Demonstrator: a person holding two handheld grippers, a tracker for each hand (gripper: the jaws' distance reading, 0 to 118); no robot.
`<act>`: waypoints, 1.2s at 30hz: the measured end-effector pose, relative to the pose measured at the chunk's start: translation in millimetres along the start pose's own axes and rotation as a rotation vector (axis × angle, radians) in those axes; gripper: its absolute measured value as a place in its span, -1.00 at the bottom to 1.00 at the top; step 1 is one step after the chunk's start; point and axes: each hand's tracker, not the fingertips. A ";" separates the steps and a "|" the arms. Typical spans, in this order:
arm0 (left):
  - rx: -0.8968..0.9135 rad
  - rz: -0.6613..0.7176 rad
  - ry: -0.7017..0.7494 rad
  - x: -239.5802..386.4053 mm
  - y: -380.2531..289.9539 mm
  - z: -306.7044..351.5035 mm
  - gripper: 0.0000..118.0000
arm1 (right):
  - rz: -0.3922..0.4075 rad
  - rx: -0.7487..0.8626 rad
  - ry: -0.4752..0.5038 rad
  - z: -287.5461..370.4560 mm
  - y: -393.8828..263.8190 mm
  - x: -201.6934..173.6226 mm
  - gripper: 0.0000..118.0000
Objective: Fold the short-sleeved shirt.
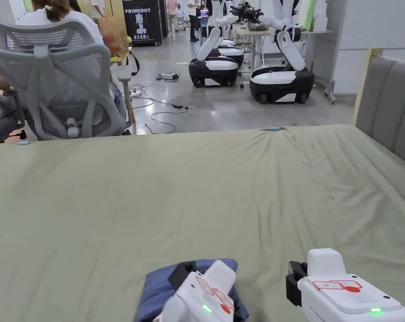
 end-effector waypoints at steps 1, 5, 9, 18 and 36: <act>0.056 0.101 -0.061 -14.6 7.0 16.2 0.57 | 0.004 0.000 0.002 -0.5 0.6 -0.5 -1.00; 0.192 0.530 -0.242 -77.1 6.8 44.3 0.66 | 0.000 -0.001 0.027 -3.0 4.4 -5.0 -1.00; 0.062 0.957 -0.376 -117.3 -29.2 13.2 0.28 | 0.000 -0.002 0.051 -7.5 5.9 -12.3 -1.00; -0.058 1.066 -0.584 -67.3 -66.1 -33.8 -1.00 | 0.014 -0.028 0.064 -14.8 3.1 -17.9 -1.00; 0.092 1.098 -0.376 -150.8 -120.3 20.6 0.91 | -0.136 -0.226 0.291 -83.3 -20.1 -68.7 -1.00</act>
